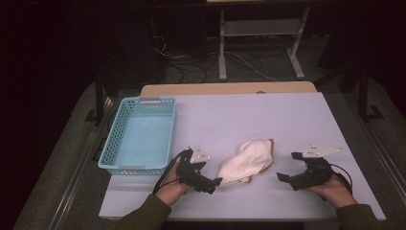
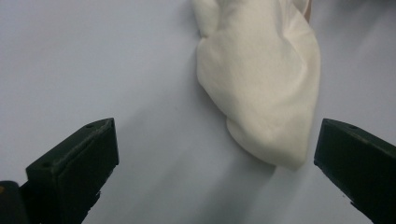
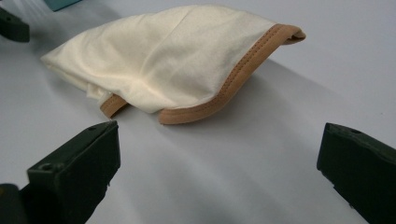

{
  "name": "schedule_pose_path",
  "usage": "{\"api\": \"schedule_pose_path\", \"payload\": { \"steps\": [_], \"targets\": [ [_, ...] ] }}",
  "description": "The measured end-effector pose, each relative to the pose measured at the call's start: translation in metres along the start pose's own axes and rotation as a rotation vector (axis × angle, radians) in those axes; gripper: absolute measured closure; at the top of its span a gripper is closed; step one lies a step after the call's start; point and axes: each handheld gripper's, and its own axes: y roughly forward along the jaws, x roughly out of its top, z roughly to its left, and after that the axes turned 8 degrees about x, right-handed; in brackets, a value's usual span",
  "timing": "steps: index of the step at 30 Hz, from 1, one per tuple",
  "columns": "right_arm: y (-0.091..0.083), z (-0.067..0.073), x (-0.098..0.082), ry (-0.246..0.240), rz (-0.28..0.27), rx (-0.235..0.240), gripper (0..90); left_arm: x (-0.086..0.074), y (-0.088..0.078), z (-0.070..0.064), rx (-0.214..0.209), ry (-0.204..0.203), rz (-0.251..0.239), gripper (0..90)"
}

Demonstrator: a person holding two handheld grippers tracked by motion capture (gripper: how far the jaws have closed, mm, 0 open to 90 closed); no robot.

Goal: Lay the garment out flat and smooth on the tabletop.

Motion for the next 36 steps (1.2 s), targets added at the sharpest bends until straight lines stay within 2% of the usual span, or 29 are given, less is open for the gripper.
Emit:
{"api": "schedule_pose_path", "payload": {
  "steps": [5, 9, 15, 17, 23, 30, 36],
  "targets": [
    [-0.001, 0.0, 0.0, 0.005, 0.005, 0.0, 0.0, -0.009, -0.004, -0.002, -0.006, -0.017, -0.001, 0.0],
    [-0.001, 0.001, 0.0, 0.013, 0.022, 0.015, 0.0, -0.013, -0.006, -0.001, -0.006, -0.007, 0.009, 0.0],
    [0.002, 0.004, 0.0, 0.037, 0.052, 0.03, 0.0, -0.012, -0.002, -0.002, -0.001, 0.011, 0.015, 0.0],
    [0.003, 0.004, 0.001, 0.037, 0.064, 0.035, 0.0, -0.011, -0.002, -0.002, -0.005, 0.029, 0.014, 0.0],
    [0.005, 0.004, 0.0, 0.048, 0.084, 0.024, 0.1, -0.01, -0.002, 0.001, -0.012, 0.02, 0.011, 0.0],
    [0.006, 0.004, -0.001, 0.038, 0.086, 0.023, 4.5, -0.009, -0.002, 0.001, -0.018, 0.025, 0.015, 0.0],
    [0.006, 0.004, 0.001, 0.047, 0.078, 0.027, 13.9, -0.009, -0.001, 0.001, -0.021, 0.022, 0.014, 0.0]
  ]
}}
